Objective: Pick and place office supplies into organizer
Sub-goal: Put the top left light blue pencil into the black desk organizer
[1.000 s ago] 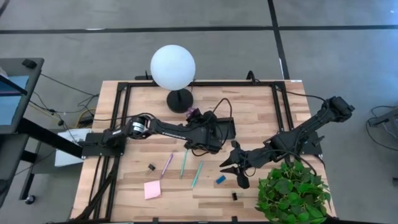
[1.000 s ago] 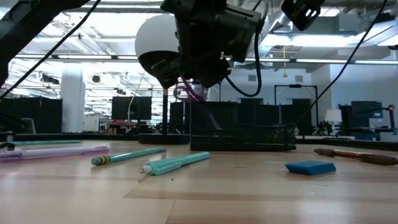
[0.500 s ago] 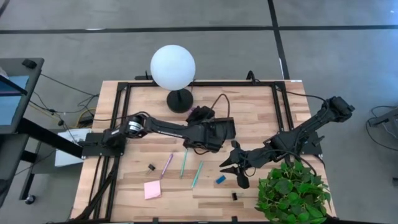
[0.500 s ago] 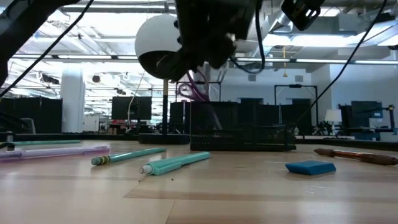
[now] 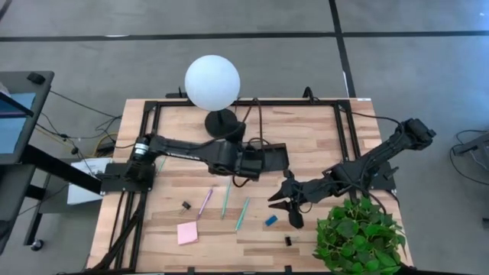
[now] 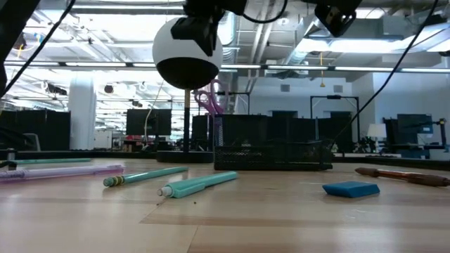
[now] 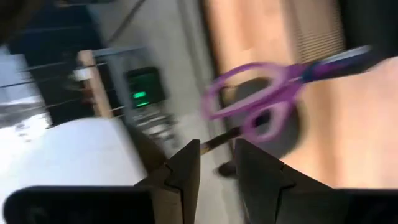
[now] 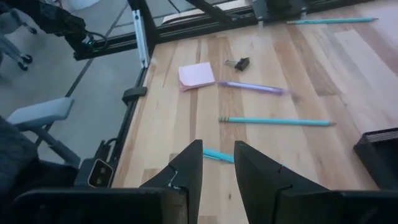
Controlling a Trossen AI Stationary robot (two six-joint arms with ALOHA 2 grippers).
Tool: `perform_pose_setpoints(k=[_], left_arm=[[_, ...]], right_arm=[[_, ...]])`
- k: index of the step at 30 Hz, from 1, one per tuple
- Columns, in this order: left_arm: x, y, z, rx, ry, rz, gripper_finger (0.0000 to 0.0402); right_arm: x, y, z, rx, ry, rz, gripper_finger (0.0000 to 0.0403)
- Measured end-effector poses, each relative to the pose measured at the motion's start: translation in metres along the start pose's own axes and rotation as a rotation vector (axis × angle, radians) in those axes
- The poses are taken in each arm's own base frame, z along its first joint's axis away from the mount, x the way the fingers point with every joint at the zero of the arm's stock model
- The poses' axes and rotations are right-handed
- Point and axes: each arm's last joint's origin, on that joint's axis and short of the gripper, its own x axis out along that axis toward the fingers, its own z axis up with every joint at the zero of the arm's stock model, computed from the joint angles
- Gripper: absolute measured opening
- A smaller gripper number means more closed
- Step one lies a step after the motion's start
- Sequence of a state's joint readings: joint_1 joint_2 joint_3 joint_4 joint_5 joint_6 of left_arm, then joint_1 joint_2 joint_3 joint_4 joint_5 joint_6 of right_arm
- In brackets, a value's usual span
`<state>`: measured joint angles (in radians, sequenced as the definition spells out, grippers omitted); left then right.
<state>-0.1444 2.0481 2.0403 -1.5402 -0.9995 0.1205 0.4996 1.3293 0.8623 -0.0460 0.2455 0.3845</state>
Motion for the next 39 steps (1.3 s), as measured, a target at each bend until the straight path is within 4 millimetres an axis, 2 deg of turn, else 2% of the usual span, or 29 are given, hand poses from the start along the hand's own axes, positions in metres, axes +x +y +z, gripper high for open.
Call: perform_pose_setpoints(k=[3, 6, 10, 14, 17, 22, 26, 33, 36, 39], left_arm=[[-0.001, 0.003, -0.005, -0.056, 0.019, 0.053, 0.0086], [-0.011, 0.016, -0.017, -0.223, -0.013, 0.056, 0.0082], [-0.040, 0.040, -0.046, -0.411, -0.097, -0.025, 0.0078], [-0.071, 0.061, -0.085, -0.634, -0.196, -0.156, 0.0078], [-0.088, 0.065, -0.110, -0.707, -0.252, -0.249, 0.0077], [-0.101, 0.042, -0.137, -0.798, -0.282, -0.244, 0.0077], [-0.093, 0.005, -0.153, -0.870, -0.255, -0.210, 0.0077], [-0.052, -0.059, -0.163, -0.956, -0.089, -0.245, 0.0077], [-0.032, -0.073, -0.168, -0.979, 0.036, -0.270, 0.0077], [-0.012, -0.077, -0.176, -0.952, 0.138, -0.251, 0.0077]], right_arm=[[0.000, 0.000, 0.000, 0.007, 0.000, 0.000, 0.0088], [-0.001, 0.002, -0.001, 0.004, -0.001, 0.003, 0.0088], [-0.002, 0.004, -0.002, -0.003, -0.023, -0.050, 0.0088], [-0.003, 0.005, -0.003, -0.013, -0.061, -0.146, 0.0088], [-0.004, 0.006, -0.003, -0.017, -0.088, -0.207, 0.0088], [-0.004, 0.003, -0.005, -0.017, -0.111, -0.259, 0.0088], [-0.001, -0.002, -0.017, -0.018, -0.095, -0.274, 0.0088], [0.002, -0.011, -0.027, 0.037, -0.091, -0.294, 0.0088], [0.003, -0.012, -0.024, 0.049, -0.111, -0.294, 0.0088], [0.003, -0.013, -0.021, 0.048, -0.136, -0.288, 0.0088]])
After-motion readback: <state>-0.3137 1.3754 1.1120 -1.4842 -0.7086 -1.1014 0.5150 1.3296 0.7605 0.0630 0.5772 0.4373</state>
